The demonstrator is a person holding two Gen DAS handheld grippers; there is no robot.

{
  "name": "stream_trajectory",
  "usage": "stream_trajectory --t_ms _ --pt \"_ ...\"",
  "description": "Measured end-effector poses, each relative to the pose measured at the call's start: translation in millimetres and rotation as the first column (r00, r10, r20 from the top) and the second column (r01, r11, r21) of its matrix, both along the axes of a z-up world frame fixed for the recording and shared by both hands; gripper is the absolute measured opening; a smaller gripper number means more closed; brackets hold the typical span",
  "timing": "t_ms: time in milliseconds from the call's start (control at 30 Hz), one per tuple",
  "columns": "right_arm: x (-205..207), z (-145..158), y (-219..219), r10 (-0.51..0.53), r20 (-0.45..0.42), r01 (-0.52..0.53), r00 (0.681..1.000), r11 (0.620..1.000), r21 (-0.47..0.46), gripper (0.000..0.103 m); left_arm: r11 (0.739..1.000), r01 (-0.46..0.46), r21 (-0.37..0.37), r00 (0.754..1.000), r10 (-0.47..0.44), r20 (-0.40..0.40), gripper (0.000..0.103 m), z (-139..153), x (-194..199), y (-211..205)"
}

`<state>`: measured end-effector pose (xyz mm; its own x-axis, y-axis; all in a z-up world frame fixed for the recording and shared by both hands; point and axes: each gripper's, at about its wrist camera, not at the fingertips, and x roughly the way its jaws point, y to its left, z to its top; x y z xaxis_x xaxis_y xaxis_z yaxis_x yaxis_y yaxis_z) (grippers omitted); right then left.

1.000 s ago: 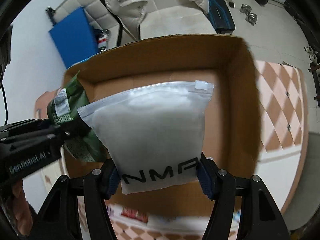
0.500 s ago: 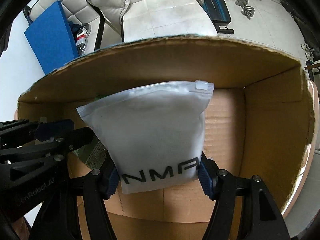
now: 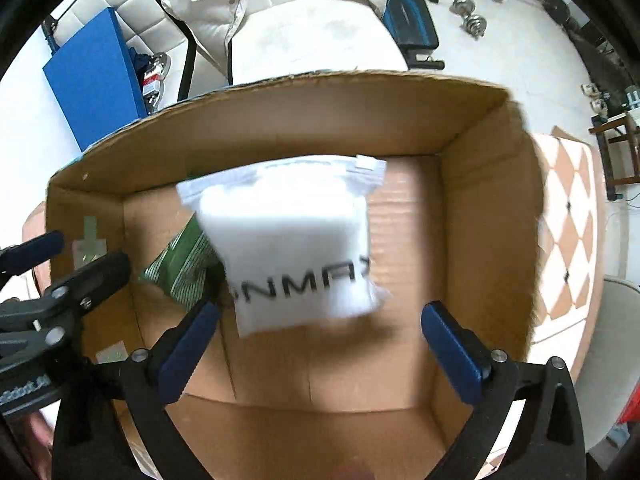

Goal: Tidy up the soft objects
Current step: 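Carry both bags over the box and open both tools to drop them, then grasp the lilac cloth with the left tool while the right grasps the blue tissue pack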

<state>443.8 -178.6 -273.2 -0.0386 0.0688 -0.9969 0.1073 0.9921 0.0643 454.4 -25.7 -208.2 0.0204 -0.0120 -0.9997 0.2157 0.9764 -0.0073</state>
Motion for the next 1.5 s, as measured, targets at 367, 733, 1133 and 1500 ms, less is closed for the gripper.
stream_trajectory --t_ms 367,733,1133,1500 --pt "-65.5 77.0 13.0 0.023 0.133 -0.023 0.991 1.0 -0.006 0.103 0.997 -0.071 0.013 0.981 0.067 0.181 0.102 71.1 -74.1 29.0" --pt "-198.5 113.5 16.9 0.02 0.201 -0.026 0.979 0.999 0.03 0.103 0.971 -0.152 0.185 0.951 0.092 0.296 0.102 67.8 -235.4 89.4" --pt "-241.5 -23.1 4.6 -0.157 -0.087 0.164 0.984 0.984 0.071 0.103 0.978 -0.036 0.206 0.995 0.054 -0.084 0.101 -93.5 -317.9 119.6" --pt "-224.3 -66.1 12.6 -0.218 -0.153 0.223 0.964 0.975 0.01 0.093 0.972 -0.219 0.084 0.949 0.232 -0.214 0.043 -122.0 -308.0 119.3"
